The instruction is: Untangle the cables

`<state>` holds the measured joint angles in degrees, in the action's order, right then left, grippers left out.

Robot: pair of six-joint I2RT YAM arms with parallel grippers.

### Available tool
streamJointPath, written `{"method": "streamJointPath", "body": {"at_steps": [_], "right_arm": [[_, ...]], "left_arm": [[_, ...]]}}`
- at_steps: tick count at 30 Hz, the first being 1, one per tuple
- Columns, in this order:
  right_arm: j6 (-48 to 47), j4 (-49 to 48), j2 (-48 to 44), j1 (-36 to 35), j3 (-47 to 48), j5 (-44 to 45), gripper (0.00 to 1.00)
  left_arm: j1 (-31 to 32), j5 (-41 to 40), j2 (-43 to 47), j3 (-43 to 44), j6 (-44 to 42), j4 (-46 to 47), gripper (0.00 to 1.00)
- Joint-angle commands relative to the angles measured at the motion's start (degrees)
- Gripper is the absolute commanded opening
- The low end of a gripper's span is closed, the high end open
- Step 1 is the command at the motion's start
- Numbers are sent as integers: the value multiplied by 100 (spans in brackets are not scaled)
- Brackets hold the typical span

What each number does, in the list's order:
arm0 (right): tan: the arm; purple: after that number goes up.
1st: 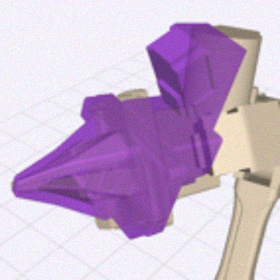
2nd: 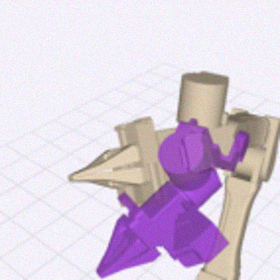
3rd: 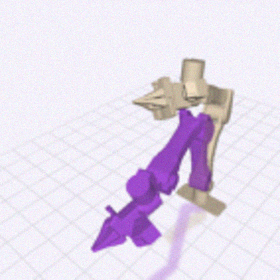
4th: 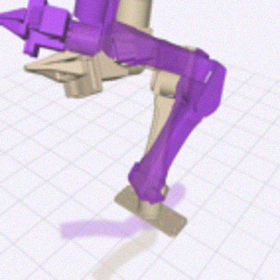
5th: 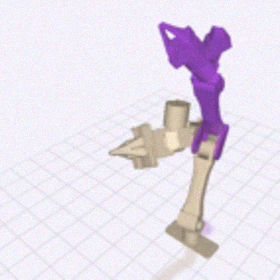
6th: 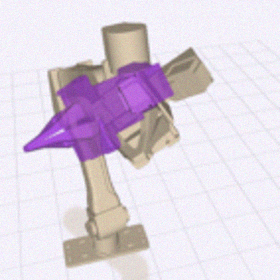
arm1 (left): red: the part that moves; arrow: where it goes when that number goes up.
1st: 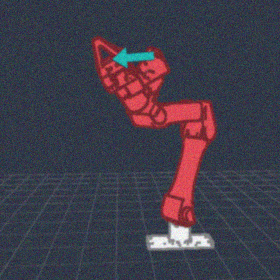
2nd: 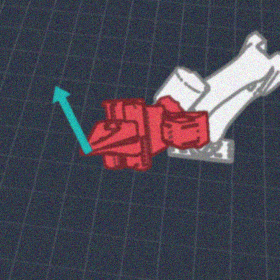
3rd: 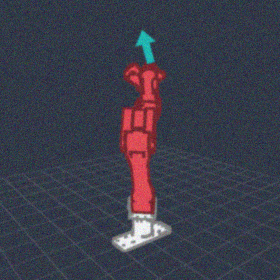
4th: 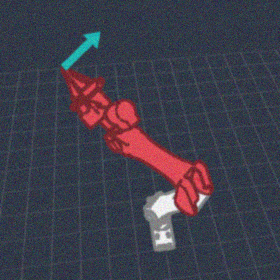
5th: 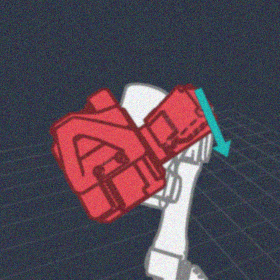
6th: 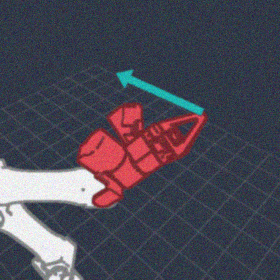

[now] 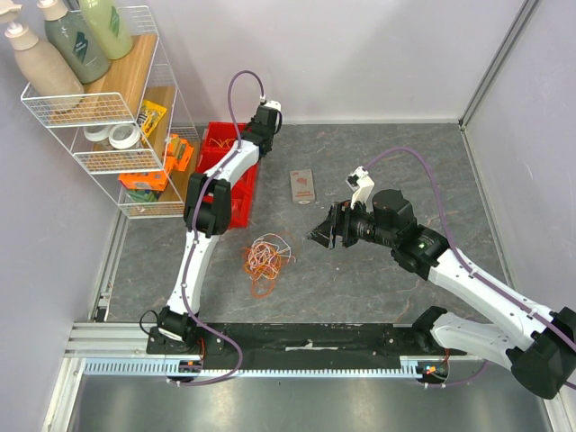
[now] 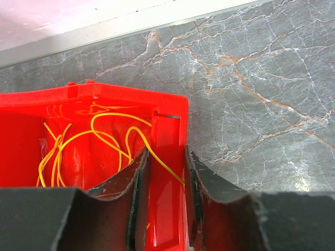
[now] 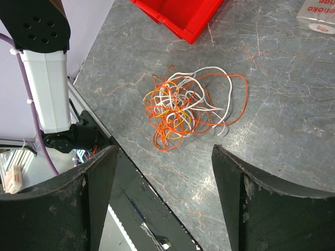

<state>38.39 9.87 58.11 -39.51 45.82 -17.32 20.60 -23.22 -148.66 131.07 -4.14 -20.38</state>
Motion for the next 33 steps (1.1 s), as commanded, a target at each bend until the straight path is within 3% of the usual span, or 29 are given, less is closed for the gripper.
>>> {"method": "streamJointPath", "body": {"at_steps": [1,8,13,19,25,33], "right_arm": [[-34,-213,-45,22,23,-43,81],[-51,-205,-27,31,23,-61,81],[-42,-222,-1,22,6,-70,80],[2,-248,-19,22,-3,-78,80],[10,-266,-27,13,-3,-78,80],[2,-275,-10,22,-12,-87,80]], "left_arm": [[-3,248,425,-125,159,263,34],[-152,669,689,-336,712,219,51],[-319,1065,900,-512,1117,245,54],[-381,1048,830,-494,1065,289,42],[-373,1013,558,-284,1047,70,44],[-390,1004,610,-283,977,-1,19]]}}
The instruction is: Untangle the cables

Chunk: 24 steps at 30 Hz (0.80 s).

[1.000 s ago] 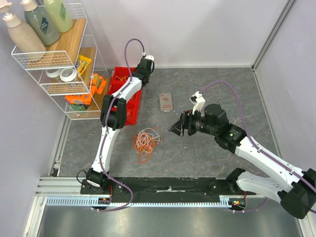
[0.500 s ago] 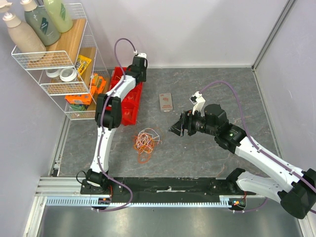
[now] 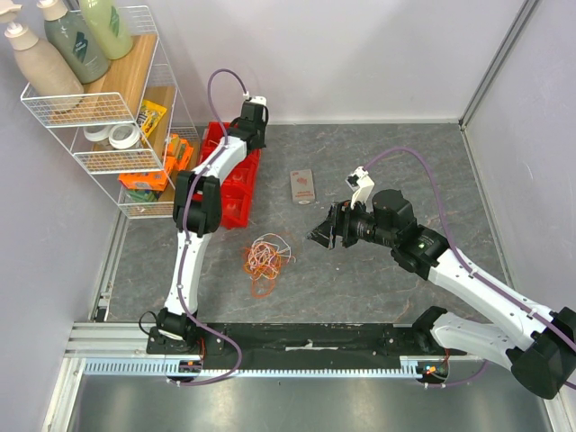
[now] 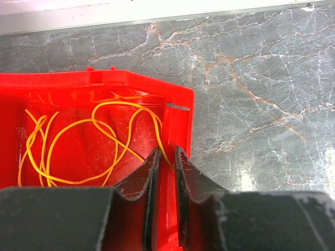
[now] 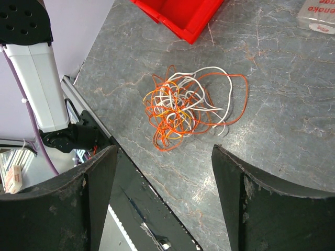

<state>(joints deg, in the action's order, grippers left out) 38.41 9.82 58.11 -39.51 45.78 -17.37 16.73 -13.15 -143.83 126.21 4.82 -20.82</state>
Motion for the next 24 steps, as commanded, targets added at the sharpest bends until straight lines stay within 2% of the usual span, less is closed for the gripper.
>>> {"method": "streamJointPath", "body": {"at_steps": [1,4,7,14,24], "right_arm": [[-1,-279,-10,22,-8,-83,80],[8,-271,-10,22,-16,-83,80],[17,-279,-27,22,-25,-74,80],[17,-262,-28,22,-25,-83,80],[35,-279,-36,22,-17,-65,80]], "left_arm": [[5,5,162,193,63,78,15],[-3,31,294,176,37,183,6],[-21,136,530,62,124,350,2],[-170,322,891,-114,388,544,2],[-477,-83,830,-413,19,640,2]]}}
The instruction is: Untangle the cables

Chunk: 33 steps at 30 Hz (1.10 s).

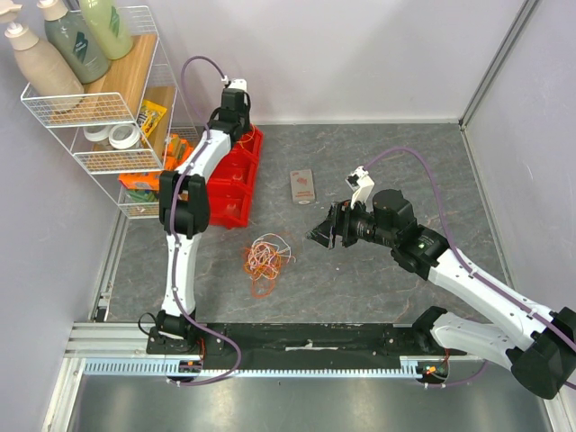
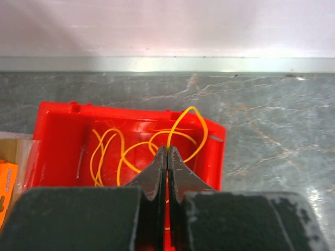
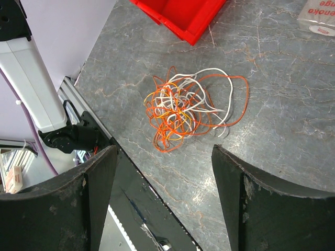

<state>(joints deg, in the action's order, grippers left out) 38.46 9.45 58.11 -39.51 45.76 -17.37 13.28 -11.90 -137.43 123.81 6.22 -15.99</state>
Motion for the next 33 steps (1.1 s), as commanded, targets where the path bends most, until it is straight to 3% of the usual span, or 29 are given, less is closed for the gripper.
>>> {"method": "streamJointPath", "body": {"at_steps": [1,7,13,17,21,24,27,29,31,33], "right_arm": [[30,-242,-28,22,-14,-65,80],[65,-251,60,22,30,-144,80],[74,-225,-19,22,65,-136,80],[118,-189,-106,22,100,-197,80],[136,-84,-396,22,39,-136,80],[153,4,-554,22,-23,-92,80],[145,91,-590,22,-58,-30,80],[101,188,-503,22,-58,-12,80],[31,258,-389,22,-76,-39,80],[-40,302,-222,22,-128,-74,80]], "left_arm": [[-150,-190,155,-199,-147,157,2],[-168,-357,-12,-164,-174,-44,3],[-176,-409,593,-199,81,-396,31],[-247,-471,1173,-594,213,-431,33],[-326,-454,1630,-954,327,-554,53],[-370,-296,1964,-1244,529,-625,89],[-370,90,2342,-1412,836,-782,89],[-361,712,2649,-1578,1056,-914,82],[-344,1502,3071,-2034,1415,-959,75],[-300,2355,3615,-3049,1724,-802,71]]}}
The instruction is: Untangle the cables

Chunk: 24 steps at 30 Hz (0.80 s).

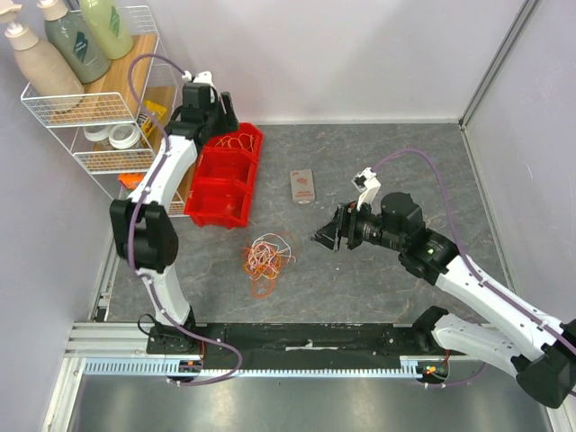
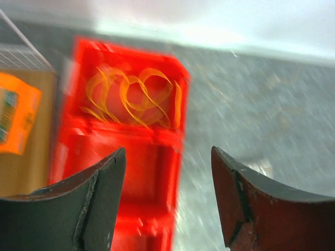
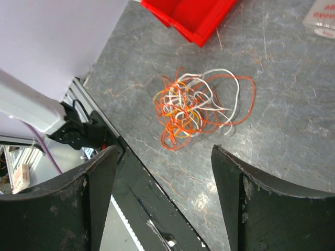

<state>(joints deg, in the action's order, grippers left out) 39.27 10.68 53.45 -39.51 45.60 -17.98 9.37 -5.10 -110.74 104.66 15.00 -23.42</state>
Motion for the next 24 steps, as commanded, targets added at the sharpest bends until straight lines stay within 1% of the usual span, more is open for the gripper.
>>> {"method": "streamJointPath", "body": {"at_steps": [1,3,5,7,9,10,11,14,16,18,19,20,21,23,24], "right_arm": [[-147,154,349,31,-148,-39,80],[-156,14,516,4,-288,-127,79],[-112,-319,675,-57,-455,-276,79],[-51,-636,894,-206,-587,-338,79],[11,-1022,1175,-539,-684,-373,79],[37,-1320,1333,-697,-719,-373,79],[29,-1549,1509,-847,-737,-373,79],[-147,-2042,2018,-1190,-667,-119,78],[-340,-2262,2335,-1200,-536,-22,73],[-577,-2333,2520,-1200,-430,337,67],[-674,-2368,2608,-1191,-351,478,63],[-762,-2386,2783,-1191,-237,532,58],[-841,-2430,2959,-1191,-106,471,54],[-947,-2448,3302,-1191,184,208,48],[-991,-2421,3451,-1191,307,172,48]], "left_arm": [[179,1914,1279,-1576,942,64,71],[442,2197,1965,-2569,961,310,70],[758,2277,2852,-3527,882,540,71],[1075,2478,3503,-4327,803,671,72],[1330,2828,4031,-4970,724,733,72],[1418,2909,4208,-5208,636,638,71],[1515,2866,4410,-5376,574,506,69],[1568,2489,4841,-5772,670,-47,58],[1568,2278,5236,-5974,837,-294,53],[1568,1997,5771,-6246,1117,-347,50],[1560,1909,6166,-6387,1354,-321,50],[1560,1899,6422,-6571,1513,-225,52],[1560,1934,6581,-6694,1697,-172,57],[1560,1969,6688,-6897,1900,-171,66],[1568,1978,6662,-6967,1970,-189,67]]}}
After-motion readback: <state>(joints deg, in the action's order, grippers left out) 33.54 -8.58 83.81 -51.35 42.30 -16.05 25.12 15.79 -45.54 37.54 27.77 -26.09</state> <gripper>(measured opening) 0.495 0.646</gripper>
